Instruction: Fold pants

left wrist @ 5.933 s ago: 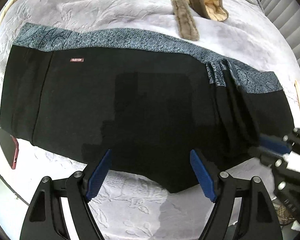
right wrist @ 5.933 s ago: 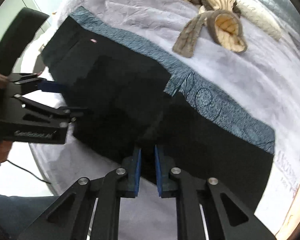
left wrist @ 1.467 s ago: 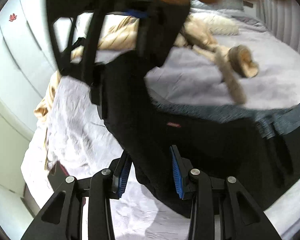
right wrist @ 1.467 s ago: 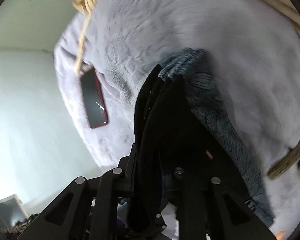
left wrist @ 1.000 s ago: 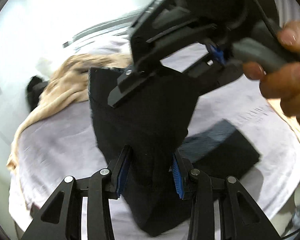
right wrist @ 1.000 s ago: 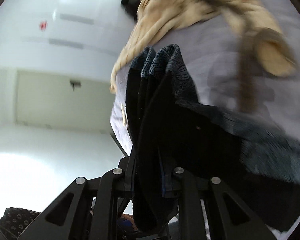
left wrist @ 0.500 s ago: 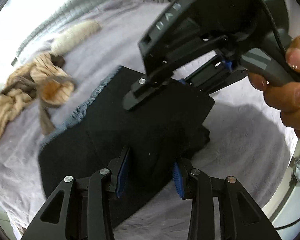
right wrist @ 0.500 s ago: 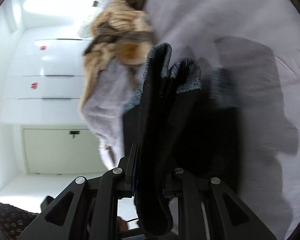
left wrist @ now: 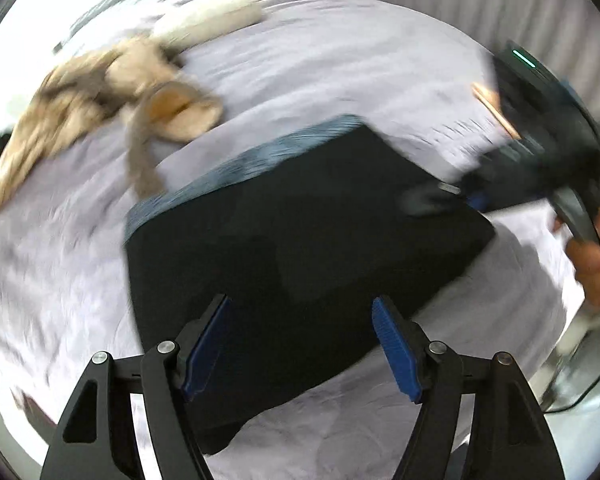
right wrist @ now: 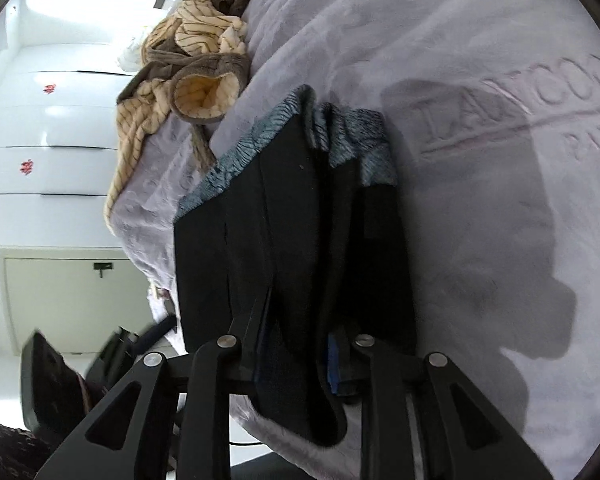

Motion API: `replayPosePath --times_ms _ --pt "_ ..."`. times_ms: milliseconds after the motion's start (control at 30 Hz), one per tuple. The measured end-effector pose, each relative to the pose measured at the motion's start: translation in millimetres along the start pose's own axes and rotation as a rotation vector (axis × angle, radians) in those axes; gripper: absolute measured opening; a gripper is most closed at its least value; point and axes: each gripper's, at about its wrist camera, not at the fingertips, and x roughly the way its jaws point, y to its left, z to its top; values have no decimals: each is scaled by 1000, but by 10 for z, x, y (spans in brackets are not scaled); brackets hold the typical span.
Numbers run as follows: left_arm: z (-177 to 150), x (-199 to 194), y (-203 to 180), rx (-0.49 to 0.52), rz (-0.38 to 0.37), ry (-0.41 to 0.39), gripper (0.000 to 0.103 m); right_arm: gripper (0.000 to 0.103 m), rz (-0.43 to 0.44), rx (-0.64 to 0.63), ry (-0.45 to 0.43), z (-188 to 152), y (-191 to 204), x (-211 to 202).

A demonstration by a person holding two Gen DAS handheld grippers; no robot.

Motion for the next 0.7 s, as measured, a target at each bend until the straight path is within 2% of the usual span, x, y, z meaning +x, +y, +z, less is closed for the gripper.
replayPosePath --times_ms 67,133,200,267,400,433,467,500,633,700 --pt "-2 41 234 -81 22 31 73 25 -30 10 -19 -17 17 -32" --pt "-25 91 434 -150 49 64 73 27 -102 5 -41 -40 77 -83" --pt "-56 140 575 -196 64 89 73 48 -227 -17 -56 -84 147 -153" --pt "-90 188 645 -220 62 117 73 52 -299 -37 -51 -150 224 -210" --pt "-196 253 593 -213 79 145 73 55 -356 -37 -41 -284 314 -284" --pt "-217 249 579 -208 86 140 76 57 -370 -40 -41 -309 337 -291" --pt "-221 260 573 -205 86 137 89 58 -382 -43 -42 -338 364 -299" --pt "-238 266 566 -211 73 136 93 60 -390 -46 -42 -378 399 -310" --pt "-288 281 609 -238 45 154 94 61 -379 -38 -30 -458 500 -284" --pt "-311 284 623 -241 44 162 94 62 -410 -51 -49 -475 590 -275"
